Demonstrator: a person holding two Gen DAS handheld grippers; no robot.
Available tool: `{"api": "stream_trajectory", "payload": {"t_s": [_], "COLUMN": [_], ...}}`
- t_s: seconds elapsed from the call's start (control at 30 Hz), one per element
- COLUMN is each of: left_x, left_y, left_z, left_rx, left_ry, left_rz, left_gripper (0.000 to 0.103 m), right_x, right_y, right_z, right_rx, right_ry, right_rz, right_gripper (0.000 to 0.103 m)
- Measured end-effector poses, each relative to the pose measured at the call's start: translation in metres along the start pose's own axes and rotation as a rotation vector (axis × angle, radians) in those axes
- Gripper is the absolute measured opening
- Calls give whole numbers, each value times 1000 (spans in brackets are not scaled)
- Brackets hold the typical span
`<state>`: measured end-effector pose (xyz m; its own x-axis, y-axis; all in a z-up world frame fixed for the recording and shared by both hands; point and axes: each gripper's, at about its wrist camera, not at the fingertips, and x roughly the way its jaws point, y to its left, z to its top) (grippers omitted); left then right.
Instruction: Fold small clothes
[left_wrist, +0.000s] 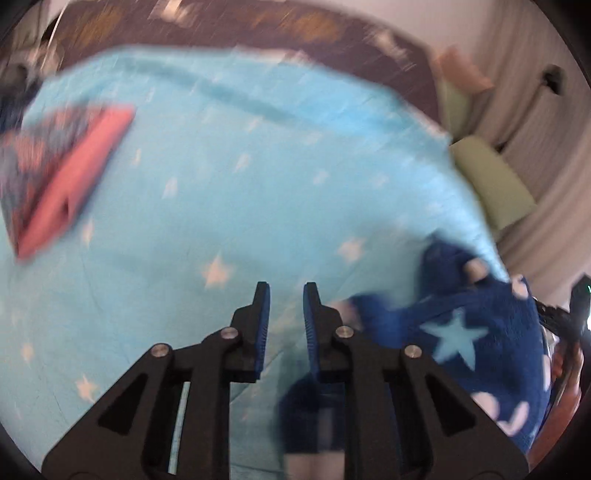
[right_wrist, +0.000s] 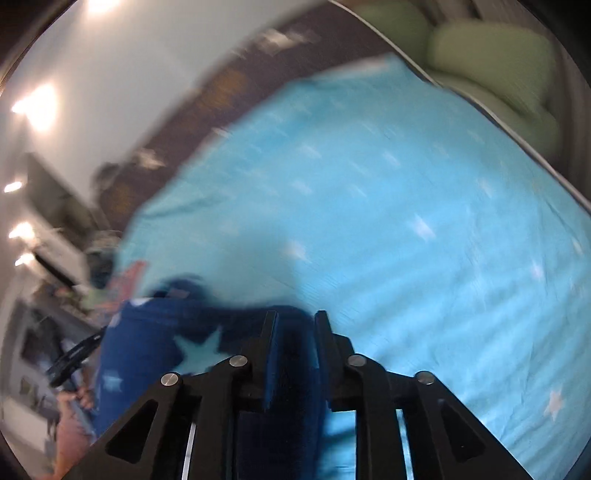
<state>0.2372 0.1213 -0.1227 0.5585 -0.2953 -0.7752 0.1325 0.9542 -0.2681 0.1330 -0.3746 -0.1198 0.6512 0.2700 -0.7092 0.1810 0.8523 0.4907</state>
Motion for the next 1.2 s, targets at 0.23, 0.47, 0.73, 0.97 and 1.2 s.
{"api": "stream_trajectory", "payload": {"t_s": [0.23, 0.47, 0.73, 0.97, 1.2], "left_x": [-48, -56, 63, 100, 72], "left_y": [9, -76, -132, -118, -82], "left_z": [-7, 31, 53, 44, 43], "left_rx": [-64, 119, 142, 36, -97], "left_ry": [-89, -91, 260, 376, 303], "left_rz": [-20, -199, -254, -473, -873], "left_gripper": [20, 73, 74, 19, 15], "right_x": [-39, -32, 82, 144, 159], "right_y": [-4, 85, 139, 124, 113], "right_z": [-5, 22, 50, 66, 66], "right_rx": [9, -239, -233, -112, 7], "right_ry": [-116, -62, 243, 378, 430], "right_rz": [-17, 97, 220, 346, 489], "right_gripper": [37, 56, 59, 59, 6]}}
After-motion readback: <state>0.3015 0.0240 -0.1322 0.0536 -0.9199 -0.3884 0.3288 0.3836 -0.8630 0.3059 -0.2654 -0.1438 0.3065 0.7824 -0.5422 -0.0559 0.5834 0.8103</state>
